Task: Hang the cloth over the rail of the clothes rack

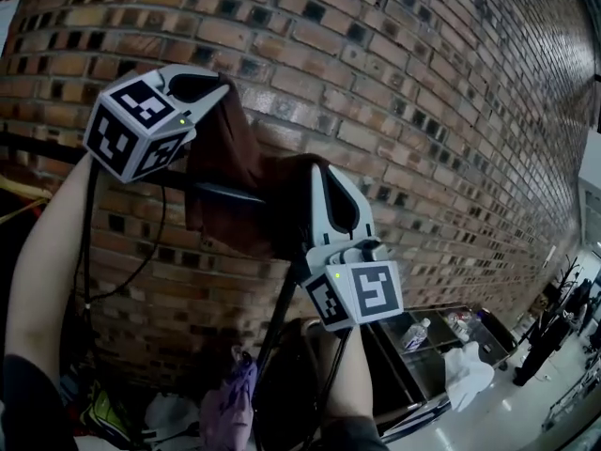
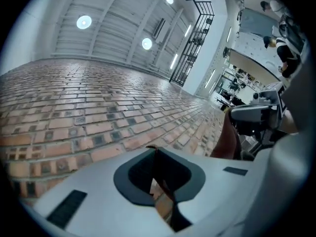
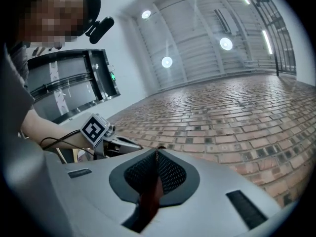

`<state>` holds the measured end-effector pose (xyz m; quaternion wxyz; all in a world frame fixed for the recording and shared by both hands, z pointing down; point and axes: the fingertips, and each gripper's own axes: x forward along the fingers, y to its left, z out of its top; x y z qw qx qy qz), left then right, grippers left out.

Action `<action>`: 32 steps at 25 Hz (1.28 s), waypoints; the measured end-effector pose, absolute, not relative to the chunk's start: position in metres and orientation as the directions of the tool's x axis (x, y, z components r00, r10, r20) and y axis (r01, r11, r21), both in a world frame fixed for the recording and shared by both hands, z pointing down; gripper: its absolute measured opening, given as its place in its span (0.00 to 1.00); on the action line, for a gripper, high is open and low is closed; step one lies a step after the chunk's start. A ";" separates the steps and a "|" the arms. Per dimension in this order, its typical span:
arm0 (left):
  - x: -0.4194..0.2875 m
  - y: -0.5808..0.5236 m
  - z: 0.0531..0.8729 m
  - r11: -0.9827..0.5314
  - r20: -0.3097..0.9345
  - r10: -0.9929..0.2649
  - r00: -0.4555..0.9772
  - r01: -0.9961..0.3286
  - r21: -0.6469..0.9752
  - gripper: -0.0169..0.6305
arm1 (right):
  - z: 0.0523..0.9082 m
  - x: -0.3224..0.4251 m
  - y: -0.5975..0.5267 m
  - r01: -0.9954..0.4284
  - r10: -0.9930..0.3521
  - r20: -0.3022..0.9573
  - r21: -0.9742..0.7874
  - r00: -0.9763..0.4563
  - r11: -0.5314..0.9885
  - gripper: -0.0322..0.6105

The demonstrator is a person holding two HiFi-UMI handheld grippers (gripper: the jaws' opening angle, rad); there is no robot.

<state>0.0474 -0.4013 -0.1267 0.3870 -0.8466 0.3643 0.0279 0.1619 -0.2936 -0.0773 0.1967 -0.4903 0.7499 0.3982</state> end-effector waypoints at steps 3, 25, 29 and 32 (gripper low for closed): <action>0.011 -0.402 -0.123 -0.410 -0.295 -0.629 0.720 -0.629 -0.661 0.05 | -0.076 0.136 -0.298 -0.888 -0.592 -0.669 0.407 -0.449 0.213 0.10; -0.161 -0.365 -0.056 -0.460 -0.326 -0.625 0.710 -0.672 -0.580 0.05 | -0.039 0.079 -0.300 -0.757 -0.468 -0.717 0.127 -0.516 0.641 0.10; -0.164 -0.340 -0.029 -0.230 -0.492 -0.618 0.613 -0.739 -0.633 0.05 | -0.018 0.071 -0.293 -0.816 -0.484 -0.695 0.265 -0.531 0.514 0.10; -0.165 -0.333 -0.003 -0.108 -0.589 -0.594 0.548 -0.780 -0.617 0.05 | 0.004 0.064 -0.293 -0.873 -0.523 -0.701 0.350 -0.484 0.339 0.10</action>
